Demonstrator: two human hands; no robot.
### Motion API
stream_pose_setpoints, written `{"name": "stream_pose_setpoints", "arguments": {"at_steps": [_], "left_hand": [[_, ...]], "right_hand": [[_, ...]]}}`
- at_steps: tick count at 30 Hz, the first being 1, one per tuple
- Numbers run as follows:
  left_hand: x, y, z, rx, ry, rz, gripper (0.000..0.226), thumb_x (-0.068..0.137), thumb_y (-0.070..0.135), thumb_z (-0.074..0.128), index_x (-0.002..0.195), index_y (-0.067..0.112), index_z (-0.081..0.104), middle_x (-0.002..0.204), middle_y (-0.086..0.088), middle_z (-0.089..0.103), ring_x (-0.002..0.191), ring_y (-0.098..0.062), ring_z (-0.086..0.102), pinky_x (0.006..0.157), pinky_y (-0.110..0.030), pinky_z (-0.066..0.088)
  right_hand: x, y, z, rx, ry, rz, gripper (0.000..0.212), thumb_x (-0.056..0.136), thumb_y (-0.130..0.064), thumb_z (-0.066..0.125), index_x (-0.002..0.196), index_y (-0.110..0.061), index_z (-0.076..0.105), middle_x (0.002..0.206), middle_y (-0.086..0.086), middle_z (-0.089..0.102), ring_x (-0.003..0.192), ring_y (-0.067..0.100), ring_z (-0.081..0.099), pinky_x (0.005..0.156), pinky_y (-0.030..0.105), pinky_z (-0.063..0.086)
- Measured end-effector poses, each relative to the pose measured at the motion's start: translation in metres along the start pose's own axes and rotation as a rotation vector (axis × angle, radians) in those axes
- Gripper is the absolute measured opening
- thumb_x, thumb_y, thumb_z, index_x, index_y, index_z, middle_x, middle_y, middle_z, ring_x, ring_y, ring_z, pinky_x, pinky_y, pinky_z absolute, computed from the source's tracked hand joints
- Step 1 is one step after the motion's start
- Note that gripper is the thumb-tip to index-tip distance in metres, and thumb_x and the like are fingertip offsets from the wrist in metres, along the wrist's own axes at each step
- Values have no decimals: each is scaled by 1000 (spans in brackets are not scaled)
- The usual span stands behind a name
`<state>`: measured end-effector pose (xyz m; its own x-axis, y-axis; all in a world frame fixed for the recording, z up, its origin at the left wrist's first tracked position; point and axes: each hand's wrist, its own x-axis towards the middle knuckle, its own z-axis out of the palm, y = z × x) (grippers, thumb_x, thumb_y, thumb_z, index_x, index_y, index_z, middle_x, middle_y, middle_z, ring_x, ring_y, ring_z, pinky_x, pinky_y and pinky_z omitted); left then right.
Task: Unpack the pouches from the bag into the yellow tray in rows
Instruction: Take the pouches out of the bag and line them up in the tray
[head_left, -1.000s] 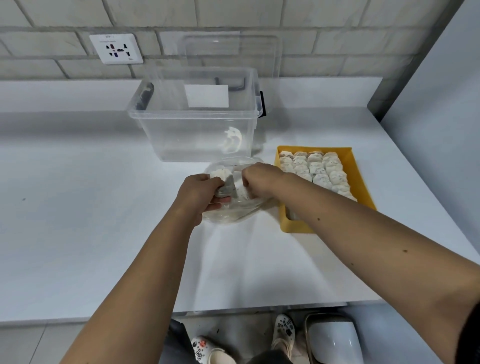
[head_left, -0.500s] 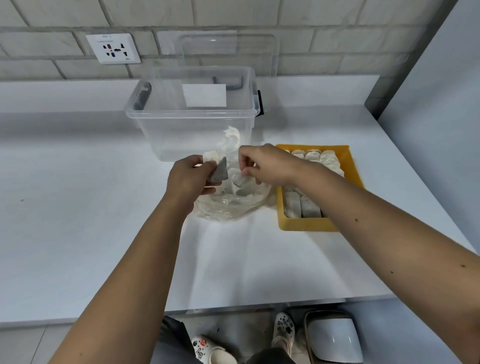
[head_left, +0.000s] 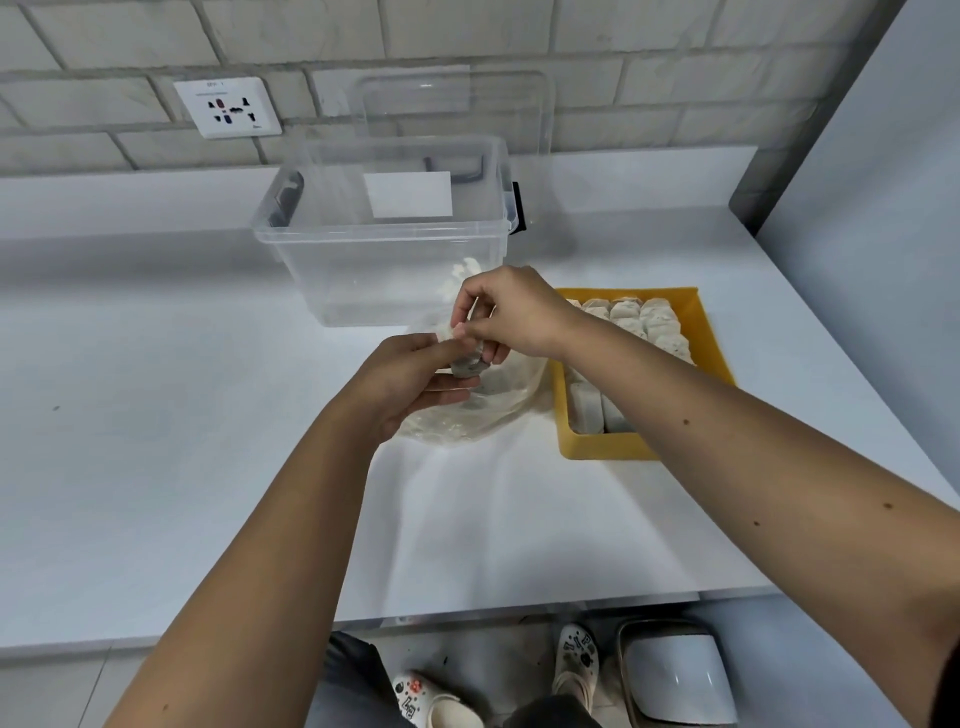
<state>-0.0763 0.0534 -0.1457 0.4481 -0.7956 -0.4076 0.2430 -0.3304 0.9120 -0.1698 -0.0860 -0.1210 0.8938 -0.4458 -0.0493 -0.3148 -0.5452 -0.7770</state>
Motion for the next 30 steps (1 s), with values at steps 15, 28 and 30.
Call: {"name": "stream_pose_setpoints", "arguments": {"at_steps": [15,28,30], "left_hand": [[5,-9,-18,2,249,22,17,96,5,53,107,5,66,99,-12,74,90,-27,74,79,-34,61],[4,-7,-19,8,300,46,17,94,5,52,105,5,66,102,-16,73,85,-29,75,82,-38,61],[4,-6,-14,10,279,31,19,95,6,52,108,3,66,102,-17,74,85,-30,75,79,-37,62]], "right_hand": [[11,33,47,-478,-273,179,27,90,-22,61,116,-27,68,125,-2,61,117,19,53,83,21,36],[-10,31,-8,366,29,246,14,85,-7,73,93,-9,61,74,4,67,73,21,69,72,34,60],[-14,25,-16,415,12,252,21,84,-3,72,103,-5,63,78,7,69,73,21,69,72,32,61]]}}
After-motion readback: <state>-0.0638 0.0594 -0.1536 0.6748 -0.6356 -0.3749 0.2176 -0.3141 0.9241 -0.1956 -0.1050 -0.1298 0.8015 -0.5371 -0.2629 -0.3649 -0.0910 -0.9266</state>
